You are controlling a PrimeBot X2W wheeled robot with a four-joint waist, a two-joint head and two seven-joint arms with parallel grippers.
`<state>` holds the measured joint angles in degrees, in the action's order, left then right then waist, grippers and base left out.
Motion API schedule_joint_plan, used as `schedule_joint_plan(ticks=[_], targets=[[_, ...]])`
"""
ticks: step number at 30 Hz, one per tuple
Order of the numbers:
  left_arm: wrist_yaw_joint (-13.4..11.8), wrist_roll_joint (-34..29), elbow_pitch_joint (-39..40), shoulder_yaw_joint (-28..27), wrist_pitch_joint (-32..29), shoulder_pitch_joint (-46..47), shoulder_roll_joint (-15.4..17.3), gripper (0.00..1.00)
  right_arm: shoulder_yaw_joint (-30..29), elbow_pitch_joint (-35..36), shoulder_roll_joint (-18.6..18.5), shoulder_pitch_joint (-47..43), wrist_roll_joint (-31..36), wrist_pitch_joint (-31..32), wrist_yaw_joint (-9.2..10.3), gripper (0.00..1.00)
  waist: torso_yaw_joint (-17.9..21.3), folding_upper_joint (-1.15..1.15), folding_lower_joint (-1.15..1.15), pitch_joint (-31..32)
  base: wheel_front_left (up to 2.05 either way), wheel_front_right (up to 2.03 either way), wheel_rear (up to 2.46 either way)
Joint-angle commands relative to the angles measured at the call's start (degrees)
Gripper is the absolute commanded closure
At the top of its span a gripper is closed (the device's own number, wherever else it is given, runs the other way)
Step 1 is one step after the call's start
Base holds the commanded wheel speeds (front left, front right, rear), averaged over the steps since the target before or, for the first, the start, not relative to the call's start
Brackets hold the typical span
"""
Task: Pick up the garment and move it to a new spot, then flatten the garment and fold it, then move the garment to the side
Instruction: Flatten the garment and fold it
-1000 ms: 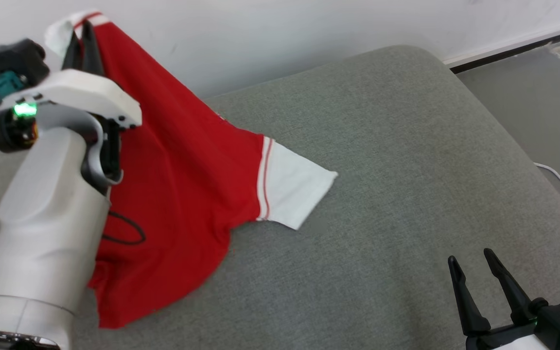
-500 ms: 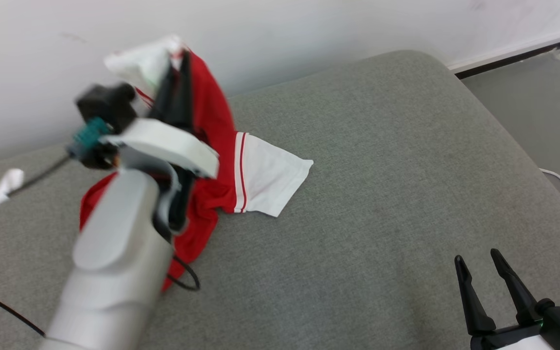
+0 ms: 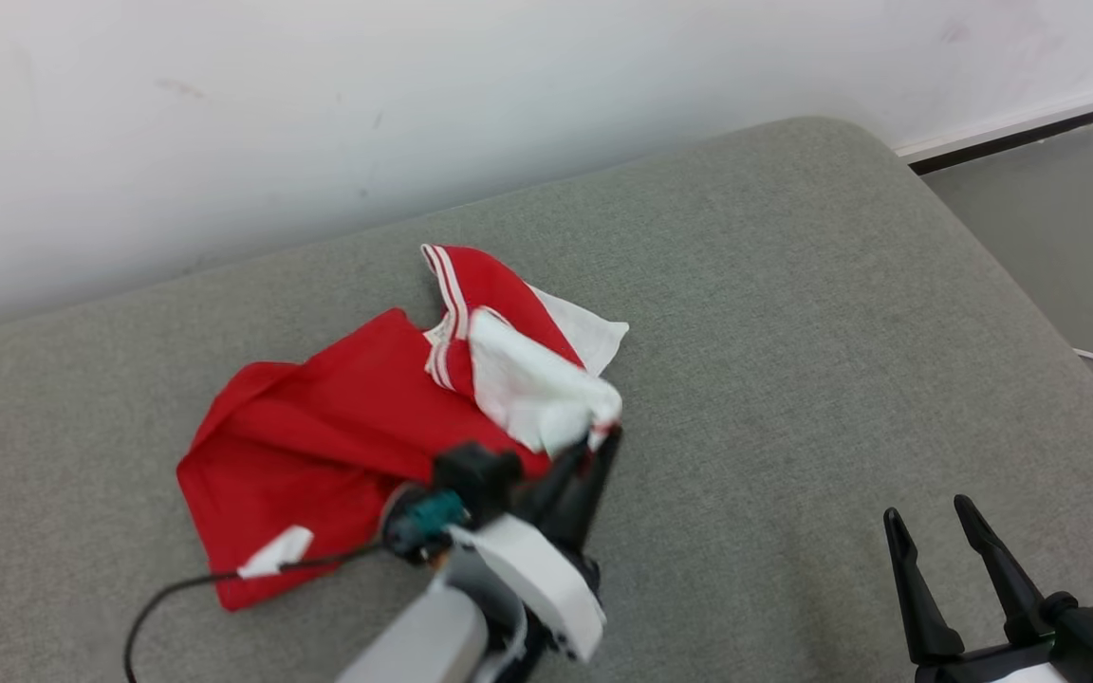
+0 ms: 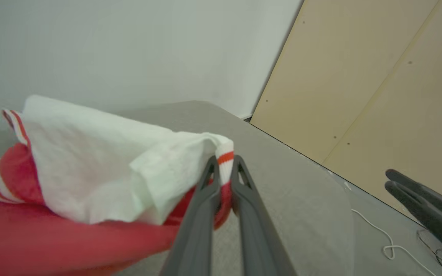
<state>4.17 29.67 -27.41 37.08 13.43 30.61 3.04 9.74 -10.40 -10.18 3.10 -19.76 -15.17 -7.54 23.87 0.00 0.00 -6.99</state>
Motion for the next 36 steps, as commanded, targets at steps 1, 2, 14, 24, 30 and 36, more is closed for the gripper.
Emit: schedule_joint_plan(ticks=[1, 2, 14, 24, 30, 36], targets=[[0.16, -0.77, 0.01, 1.76, 0.01, -1.62, 0.03, 1.00, 0.16, 0.14, 0.11, -0.51, 0.15, 0.04, 0.11, 0.00, 0.12, 0.00, 0.00, -0.18, 0.00, 0.00, 0.00], [0.12, -0.94, -0.15, 3.08, 0.12, -2.41, 0.03, 1.00, 0.21, 0.11, 0.13, -0.43, 0.07, 0.04, 0.11, 0.00, 0.22, 0.00, 0.00, -0.23, 0.00, 0.00, 0.00], [2.34, 0.21, -5.29, 19.74, 1.19, -7.74, -0.04, 0.94, 0.61, -0.68, 0.01, -0.18, -0.49, 0.04, 0.11, 0.00, 2.40, 0.00, 0.00, -0.60, 0.00, 0.00, 0.00], [2.63, 2.07, -10.81, 25.18, -0.29, -7.37, -0.04, 0.00, 0.37, -0.97, 0.07, -0.83, -0.14, 0.04, 0.11, 0.00, 3.28, 0.00, 0.00, 0.03, 0.00, 0.00, 0.00], [0.60, 4.19, -9.11, 23.77, -6.03, -7.37, 2.06, 0.00, -0.05, -0.93, 0.11, -1.29, 0.18, 0.04, 0.11, 0.00, 2.96, 0.00, 0.00, 0.93, 0.00, 0.00, 0.00], [-4.50, 7.26, 0.55, 20.89, -13.89, -9.22, 7.83, 0.00, -0.08, -0.82, 0.05, -1.80, 0.46, 0.04, 0.11, 0.00, 3.10, 0.00, 0.00, 1.81, 0.00, 0.00, 0.00]])
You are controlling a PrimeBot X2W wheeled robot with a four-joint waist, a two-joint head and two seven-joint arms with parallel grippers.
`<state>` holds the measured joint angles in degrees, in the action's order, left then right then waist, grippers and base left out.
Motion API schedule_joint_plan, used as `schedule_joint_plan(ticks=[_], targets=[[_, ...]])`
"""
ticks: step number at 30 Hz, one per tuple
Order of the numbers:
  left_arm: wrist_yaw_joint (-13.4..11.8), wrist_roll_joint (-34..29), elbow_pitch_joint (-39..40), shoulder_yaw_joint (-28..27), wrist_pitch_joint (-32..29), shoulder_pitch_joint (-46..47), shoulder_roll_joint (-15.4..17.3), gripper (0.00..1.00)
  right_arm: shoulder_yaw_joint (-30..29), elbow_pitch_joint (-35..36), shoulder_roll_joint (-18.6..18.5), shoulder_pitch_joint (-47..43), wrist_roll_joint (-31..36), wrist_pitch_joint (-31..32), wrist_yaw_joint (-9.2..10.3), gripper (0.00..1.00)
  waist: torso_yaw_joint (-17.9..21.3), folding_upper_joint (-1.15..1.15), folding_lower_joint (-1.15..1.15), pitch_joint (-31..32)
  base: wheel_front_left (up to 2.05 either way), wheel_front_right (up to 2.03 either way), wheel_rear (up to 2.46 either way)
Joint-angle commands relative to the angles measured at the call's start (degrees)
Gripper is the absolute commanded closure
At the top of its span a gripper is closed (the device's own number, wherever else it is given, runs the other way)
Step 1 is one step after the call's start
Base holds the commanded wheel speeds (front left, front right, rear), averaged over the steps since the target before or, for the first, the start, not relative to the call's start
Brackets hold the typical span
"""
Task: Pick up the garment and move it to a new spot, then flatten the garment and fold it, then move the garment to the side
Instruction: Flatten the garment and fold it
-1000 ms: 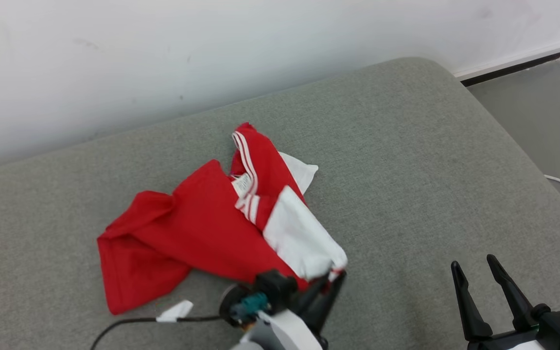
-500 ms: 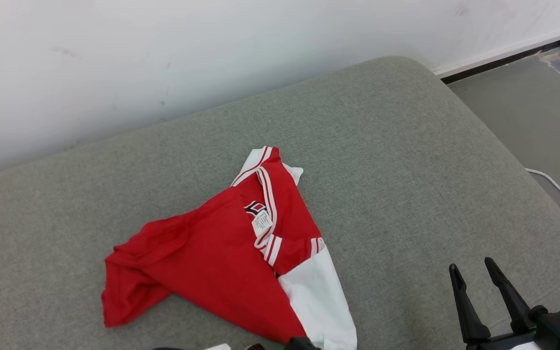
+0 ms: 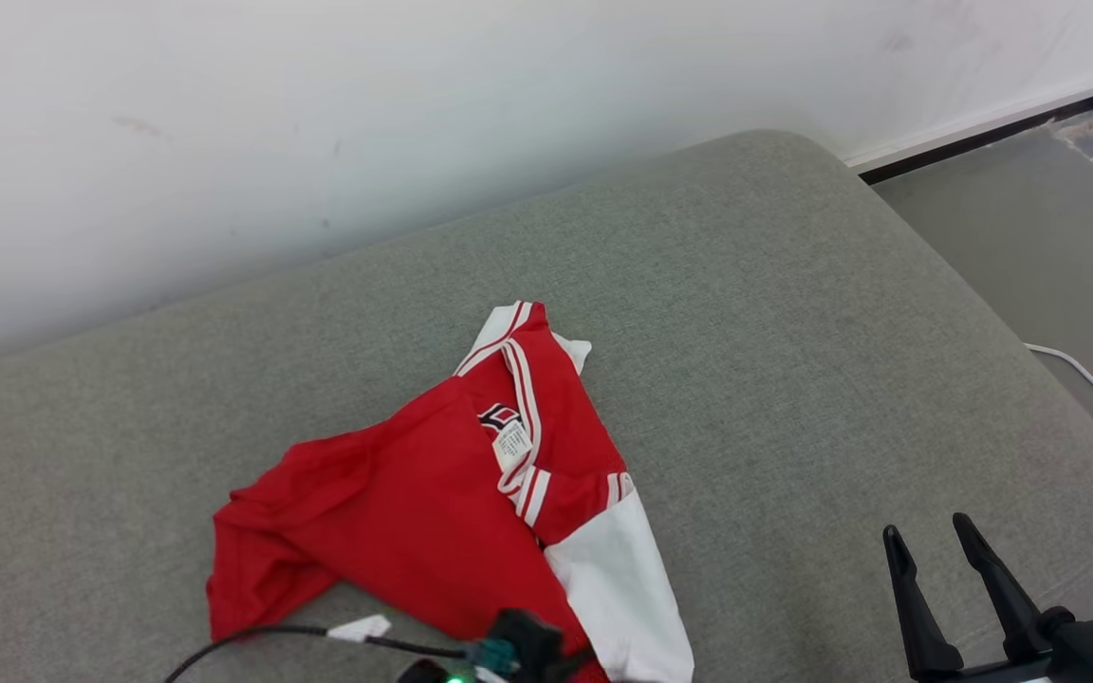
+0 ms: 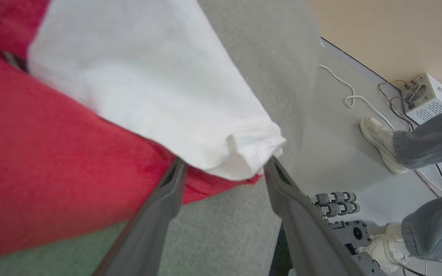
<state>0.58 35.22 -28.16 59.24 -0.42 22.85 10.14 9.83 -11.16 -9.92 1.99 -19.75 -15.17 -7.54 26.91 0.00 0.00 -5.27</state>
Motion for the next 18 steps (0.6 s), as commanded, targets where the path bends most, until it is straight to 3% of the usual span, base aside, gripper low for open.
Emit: schedule_joint_plan(ticks=[1, 6, 9, 14, 18], targets=[[-1.95, 2.37, 3.40, -2.21, -0.65, -2.11, 1.61, 0.00, -0.10, -0.06, -0.24, -0.69, 0.45, 0.04, 0.11, 0.00, 0.13, 0.00, 0.00, 0.13, 0.00, 0.00, 0.00], [-6.73, 3.72, 12.41, -5.68, -3.25, -2.32, 6.29, 0.00, -0.11, 0.10, -0.19, -0.45, 0.32, 0.04, 0.11, 0.00, 0.44, 0.00, 0.00, -0.21, 0.00, 0.00, 0.00], [-8.26, 3.15, 16.41, -7.62, -2.90, -0.45, 7.60, 0.00, -0.26, 0.21, -0.19, -0.12, 0.22, 0.04, 0.11, 0.00, 0.43, 0.00, 0.00, -0.71, 0.00, 0.00, 0.00], [-8.36, 2.70, 16.44, -8.85, -2.35, 2.32, 7.12, 0.00, 0.05, 0.11, -0.18, 0.63, 0.10, 0.05, 0.11, 0.00, 0.62, 0.00, 0.00, -1.39, 0.00, 0.00, 0.00], [-5.41, 2.92, 12.91, -7.31, -3.07, 5.29, 5.56, 0.00, 0.64, -0.02, 0.01, 1.47, -0.23, 0.05, 0.11, 0.00, 1.47, 0.00, 0.00, -1.99, 0.00, 0.00, 0.00]])
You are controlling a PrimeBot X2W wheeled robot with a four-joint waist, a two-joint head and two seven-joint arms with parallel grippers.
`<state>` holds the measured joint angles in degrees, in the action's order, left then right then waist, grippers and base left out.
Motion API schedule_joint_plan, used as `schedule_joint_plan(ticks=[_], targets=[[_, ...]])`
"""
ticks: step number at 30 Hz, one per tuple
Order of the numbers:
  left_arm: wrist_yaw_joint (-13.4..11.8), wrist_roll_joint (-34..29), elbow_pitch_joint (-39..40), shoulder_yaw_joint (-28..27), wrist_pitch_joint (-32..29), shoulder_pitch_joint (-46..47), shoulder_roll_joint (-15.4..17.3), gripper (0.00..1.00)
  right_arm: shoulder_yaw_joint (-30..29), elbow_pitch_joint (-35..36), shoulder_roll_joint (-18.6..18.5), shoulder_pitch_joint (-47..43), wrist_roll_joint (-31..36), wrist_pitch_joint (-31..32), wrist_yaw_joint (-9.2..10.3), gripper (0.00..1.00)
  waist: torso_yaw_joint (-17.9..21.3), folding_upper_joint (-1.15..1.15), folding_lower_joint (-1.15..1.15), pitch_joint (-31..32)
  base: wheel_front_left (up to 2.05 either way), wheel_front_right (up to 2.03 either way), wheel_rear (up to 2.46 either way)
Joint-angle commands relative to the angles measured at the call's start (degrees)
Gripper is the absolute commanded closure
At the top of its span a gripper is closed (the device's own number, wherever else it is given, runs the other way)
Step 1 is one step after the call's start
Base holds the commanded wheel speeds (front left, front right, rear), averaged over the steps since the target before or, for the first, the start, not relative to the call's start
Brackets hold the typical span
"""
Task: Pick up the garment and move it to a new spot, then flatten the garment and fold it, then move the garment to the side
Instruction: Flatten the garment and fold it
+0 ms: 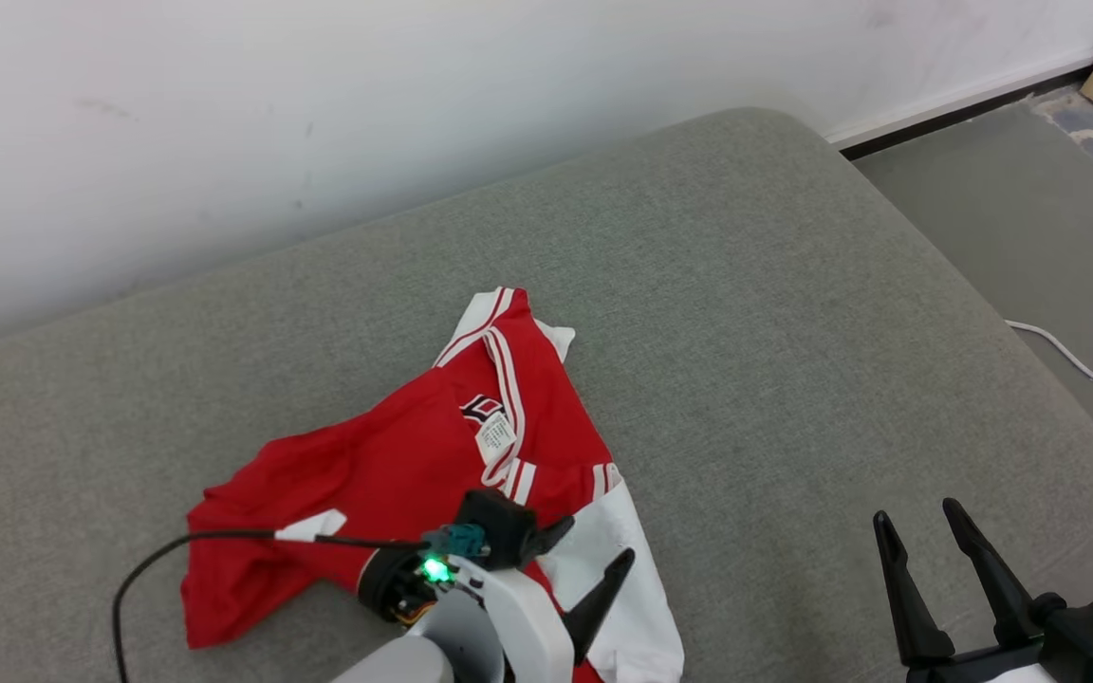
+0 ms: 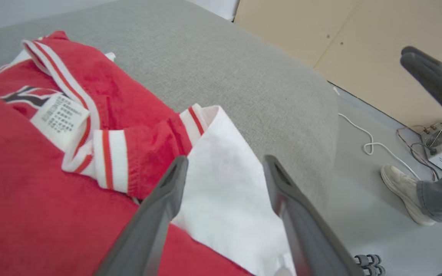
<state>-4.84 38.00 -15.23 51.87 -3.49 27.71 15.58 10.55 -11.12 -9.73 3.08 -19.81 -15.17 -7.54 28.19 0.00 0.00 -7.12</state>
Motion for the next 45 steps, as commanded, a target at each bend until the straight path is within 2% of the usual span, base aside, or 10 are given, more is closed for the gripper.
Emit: schedule_joint_plan(ticks=[1, 12, 23, 25, 27, 29, 31, 32, 41, 45], targets=[[0.72, -0.33, -1.13, 0.50, -0.30, 1.16, -0.09, 0.00, -0.03, -0.08, -0.18, 0.37, -0.23, 0.05, 0.11, 0.00, 0.42, 0.00, 0.00, -0.21, 0.00, 0.00, 0.00], [4.95, -1.09, -11.88, 2.13, 0.59, 7.17, -3.39, 0.00, -0.20, -0.43, 0.29, 0.67, -0.42, 0.05, 0.11, 0.00, 1.65, 0.00, 0.00, -1.15, 0.00, 0.00, 0.00], [11.48, 3.25, -17.42, 5.65, -6.50, 11.09, -4.56, 0.00, 0.58, -0.68, 0.69, 1.25, -0.57, 0.05, 0.11, 0.00, 2.01, 0.00, 0.00, -1.63, 0.00, 0.00, 0.00], [11.93, 4.91, -17.69, 6.64, -8.34, 11.67, -4.49, 0.20, 0.67, -0.72, 0.82, 1.35, -0.72, 0.05, 0.11, 0.00, 2.14, 0.00, 0.00, -1.79, 0.00, 0.00, 0.00], [12.19, 6.29, -17.87, 7.45, -10.16, 12.12, -4.63, 0.54, 0.61, -0.75, 0.93, 1.36, -0.81, 0.05, 0.11, 0.00, 2.24, 0.00, 0.00, -1.97, 0.00, 0.00, 0.00], [12.26, 7.22, -18.20, 8.34, -11.03, 13.22, -4.48, 0.60, 0.53, -0.73, 1.13, 1.41, -0.81, 0.05, 0.11, 0.00, 2.37, 0.00, 0.00, -2.24, 0.00, 0.00, 0.00], [12.30, 8.15, -18.92, 8.96, -11.41, 13.69, -4.76, 0.81, 0.22, -0.60, 1.37, 1.46, -0.85, 0.05, 0.11, 0.00, 2.52, 0.00, 0.00, -2.54, 0.00, 0.00, 0.00], [12.32, 8.50, -19.24, 9.27, -11.57, 13.95, -4.99, 1.00, 0.10, -0.53, 1.46, 1.45, -0.83, 0.05, 0.11, 0.00, 2.59, 0.00, 0.00, -2.69, 0.00, 0.00, 0.00], [12.27, 11.89, -21.38, 9.01, -12.19, 17.85, -7.90, 1.00, -1.13, -0.10, 2.09, 0.31, -0.57, 0.05, 0.11, 0.00, 2.90, 0.00, 0.00, -3.45, 0.00, 0.00, 0.00], [10.69, 12.94, -22.02, 8.10, -12.45, 18.99, -10.12, 1.00, -1.21, -0.23, 2.59, 0.34, -0.30, 0.05, 0.11, 0.00, 3.00, 0.00, 0.00, -3.55, 0.00, 0.00, 0.00]])
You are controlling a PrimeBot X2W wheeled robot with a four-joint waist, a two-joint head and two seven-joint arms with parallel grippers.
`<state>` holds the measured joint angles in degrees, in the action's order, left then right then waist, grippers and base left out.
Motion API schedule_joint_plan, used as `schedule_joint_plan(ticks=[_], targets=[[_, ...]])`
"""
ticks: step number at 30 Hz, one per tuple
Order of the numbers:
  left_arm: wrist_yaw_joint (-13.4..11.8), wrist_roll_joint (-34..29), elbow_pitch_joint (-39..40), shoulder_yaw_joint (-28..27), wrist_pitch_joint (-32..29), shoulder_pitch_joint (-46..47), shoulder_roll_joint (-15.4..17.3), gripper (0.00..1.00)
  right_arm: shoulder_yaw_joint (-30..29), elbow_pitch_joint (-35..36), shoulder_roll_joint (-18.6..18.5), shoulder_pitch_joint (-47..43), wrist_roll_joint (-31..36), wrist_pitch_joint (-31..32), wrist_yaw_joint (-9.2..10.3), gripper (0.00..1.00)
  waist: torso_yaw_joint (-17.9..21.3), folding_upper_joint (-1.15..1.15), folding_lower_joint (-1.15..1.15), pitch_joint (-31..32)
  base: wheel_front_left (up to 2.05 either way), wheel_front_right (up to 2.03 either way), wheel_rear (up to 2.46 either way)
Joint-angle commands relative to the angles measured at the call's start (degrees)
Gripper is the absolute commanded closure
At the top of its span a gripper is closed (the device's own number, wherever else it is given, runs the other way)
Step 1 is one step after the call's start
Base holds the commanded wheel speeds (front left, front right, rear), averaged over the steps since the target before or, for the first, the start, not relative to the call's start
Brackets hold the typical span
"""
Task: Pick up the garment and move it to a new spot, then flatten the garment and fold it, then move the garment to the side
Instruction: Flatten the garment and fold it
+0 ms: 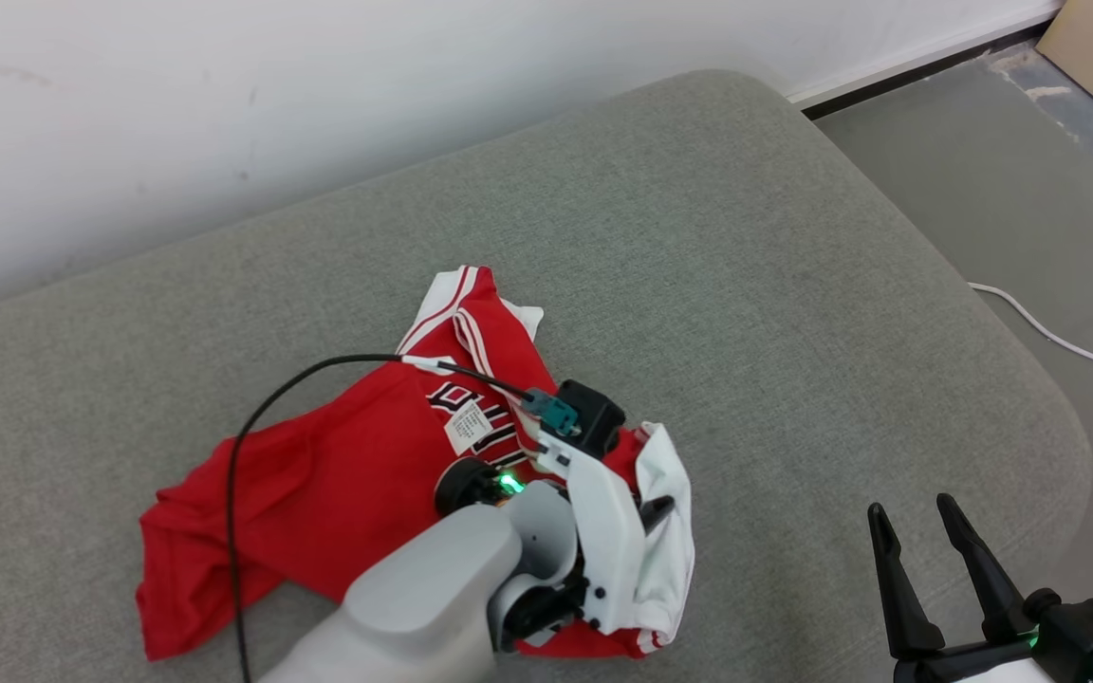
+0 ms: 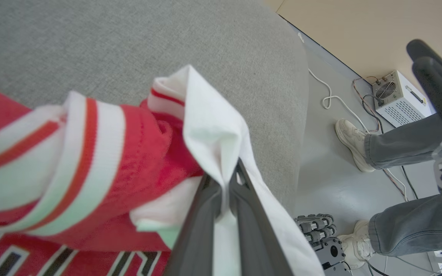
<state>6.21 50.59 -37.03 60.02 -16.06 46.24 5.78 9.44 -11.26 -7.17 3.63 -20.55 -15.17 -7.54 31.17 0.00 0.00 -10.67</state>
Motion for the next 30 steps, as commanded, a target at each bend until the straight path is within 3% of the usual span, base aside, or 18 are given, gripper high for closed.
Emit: schedule_joint_plan(ticks=[1, 2, 5, 6, 7, 8, 16, 20, 25, 30], targets=[[-0.88, 0.44, -0.29, -0.07, 0.01, 0.62, -0.82, 1.00, -0.10, -0.13, 0.18, -0.24, 0.46, 0.05, 0.11, 0.00, 0.05, 0.00, 0.00, 0.01, 0.00, 0.00, 0.00], [-1.37, 0.44, -0.27, 0.18, 0.14, 0.78, -1.32, 0.94, -0.11, -0.15, 0.31, -0.26, 0.42, 0.05, 0.11, 0.00, 0.09, 0.00, 0.00, 0.01, 0.00, 0.00, 0.00], [-2.92, -1.40, -0.54, 2.24, 1.20, 0.78, -2.36, 0.60, -0.08, -0.21, 0.62, -0.28, 0.47, 0.05, 0.11, 0.00, 0.20, 0.00, 0.00, 0.06, 0.00, 0.00, 0.00], [-3.52, -2.05, -0.61, 2.97, 1.82, 0.62, -2.52, 0.43, -0.10, -0.18, 0.68, -0.28, 0.44, 0.05, 0.11, 0.00, 0.25, 0.00, 0.00, 0.04, 0.00, 0.00, 0.00], [-3.96, -2.57, -0.69, 3.90, 2.25, 0.26, -2.58, 0.11, -0.19, -0.15, 0.76, -0.27, 0.40, 0.05, 0.11, 0.00, 0.30, 0.00, 0.00, 0.03, 0.00, 0.00, 0.00], [-4.37, -2.66, -0.75, 4.68, 2.72, -0.28, -2.68, 0.00, -0.27, -0.11, 0.79, -0.27, 0.37, 0.05, 0.11, 0.00, 0.34, 0.00, 0.00, 0.01, 0.00, 0.00, 0.00], [-8.08, 0.29, 5.47, 10.68, 5.31, -4.62, -2.78, 0.00, -0.72, -0.28, 1.08, -0.69, 0.20, 0.05, 0.11, 0.00, 0.66, 0.00, 0.00, -0.09, 0.00, 0.00, 0.00], [-8.52, 2.23, 8.30, 12.13, 5.87, -5.94, -2.80, 0.00, -0.72, -0.48, 1.14, -0.80, 0.21, 0.05, 0.11, 0.00, 0.61, 0.00, 0.00, 0.06, 0.00, 0.00, 0.00], [-11.01, 3.27, 9.74, 11.48, 9.96, -3.26, -2.77, 0.00, -0.90, -0.79, 0.63, -0.57, 0.32, 0.05, 0.11, 0.00, 0.24, 0.00, 0.00, 0.92, 0.00, 0.00, 0.00], [-15.05, 1.27, 3.78, 7.87, 14.66, 2.00, -1.87, 0.00, -0.57, -0.86, 0.25, -0.38, 0.52, 0.05, 0.11, 0.00, -0.11, 0.00, 0.00, 1.57, 0.00, 0.00, 0.00]])
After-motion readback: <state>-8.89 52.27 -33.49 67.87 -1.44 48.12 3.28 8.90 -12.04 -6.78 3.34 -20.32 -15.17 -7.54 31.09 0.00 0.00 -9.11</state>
